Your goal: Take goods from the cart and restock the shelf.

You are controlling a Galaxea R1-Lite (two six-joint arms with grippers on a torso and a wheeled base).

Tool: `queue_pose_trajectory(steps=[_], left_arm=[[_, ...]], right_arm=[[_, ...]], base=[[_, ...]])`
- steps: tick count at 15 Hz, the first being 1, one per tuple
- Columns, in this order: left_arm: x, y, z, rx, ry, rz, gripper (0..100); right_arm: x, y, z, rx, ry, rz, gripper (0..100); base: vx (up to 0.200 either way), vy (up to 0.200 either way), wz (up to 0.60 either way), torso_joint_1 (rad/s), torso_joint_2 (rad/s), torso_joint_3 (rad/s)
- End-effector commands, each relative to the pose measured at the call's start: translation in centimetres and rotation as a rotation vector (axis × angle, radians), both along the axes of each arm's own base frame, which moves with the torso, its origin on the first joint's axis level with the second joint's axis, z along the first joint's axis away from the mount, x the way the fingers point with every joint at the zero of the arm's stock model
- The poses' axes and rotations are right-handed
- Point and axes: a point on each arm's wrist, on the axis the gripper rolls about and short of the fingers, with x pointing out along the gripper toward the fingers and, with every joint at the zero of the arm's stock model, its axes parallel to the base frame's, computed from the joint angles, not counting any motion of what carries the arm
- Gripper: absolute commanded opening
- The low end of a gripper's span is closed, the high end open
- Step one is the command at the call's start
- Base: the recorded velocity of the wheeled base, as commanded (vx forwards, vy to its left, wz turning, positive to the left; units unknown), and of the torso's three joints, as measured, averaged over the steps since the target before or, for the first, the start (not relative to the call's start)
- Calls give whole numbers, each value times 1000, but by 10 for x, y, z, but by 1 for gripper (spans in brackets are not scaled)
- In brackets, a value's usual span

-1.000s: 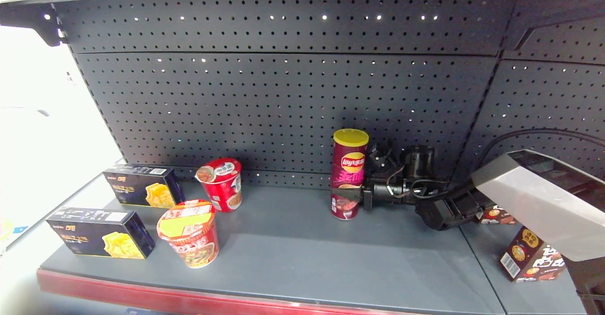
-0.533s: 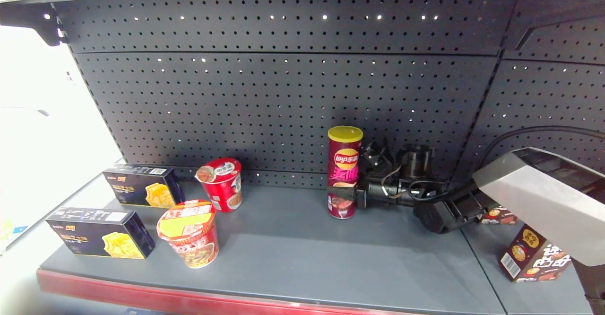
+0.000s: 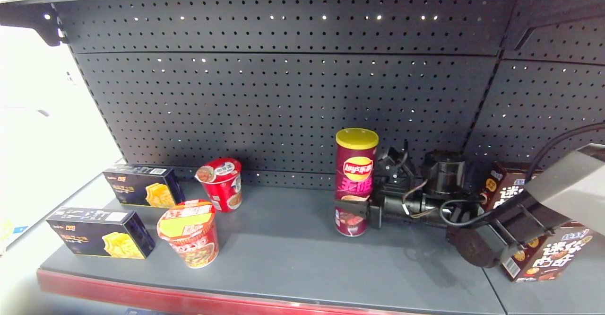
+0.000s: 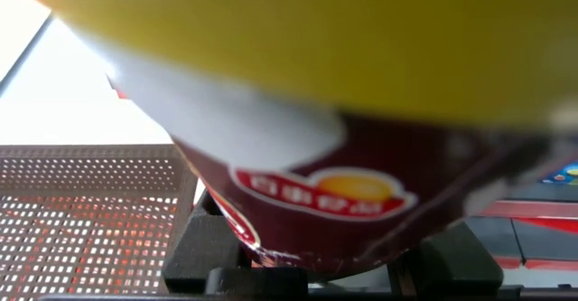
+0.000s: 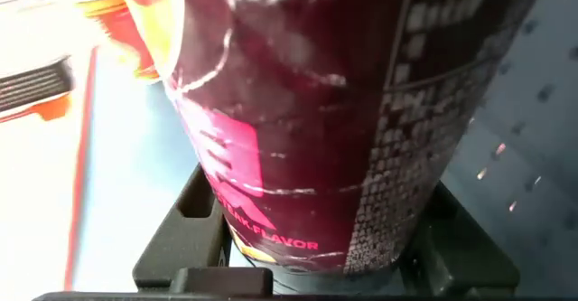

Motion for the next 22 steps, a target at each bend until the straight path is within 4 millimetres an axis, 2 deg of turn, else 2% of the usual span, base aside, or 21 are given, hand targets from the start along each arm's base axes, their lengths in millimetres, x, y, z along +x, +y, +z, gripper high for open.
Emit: queue_pose_trajectory(steps=[1, 4, 7, 10, 16, 22], left_arm=[[0, 0, -4, 0, 3, -2, 0], [-1, 0, -5, 0, 1, -4, 0], [-1, 0, -4, 1, -3, -4, 0], [-1, 0, -2, 0, -9, -4, 0], [-1, 0, -1, 0, -12, -4, 0], [-1, 0, -3, -1, -8, -4, 0]], right_arm=[[-46, -29, 18, 14, -18, 20, 0], [-66, -42, 10, 27, -43, 11, 0], [-81, -47, 0, 34, -45, 58, 0], [-81, -47, -4, 35, -42, 64, 0], [-79, -33, -19, 28, -26, 102, 0], [-80, -27, -29, 17, -3, 122, 0]], base=[[0, 0, 0, 0, 0, 0], [0, 0, 0, 0, 0, 0], [0, 0, 0, 0, 0, 0], [0, 0, 0, 0, 0, 0], [0, 0, 0, 0, 0, 0], [0, 0, 0, 0, 0, 0]])
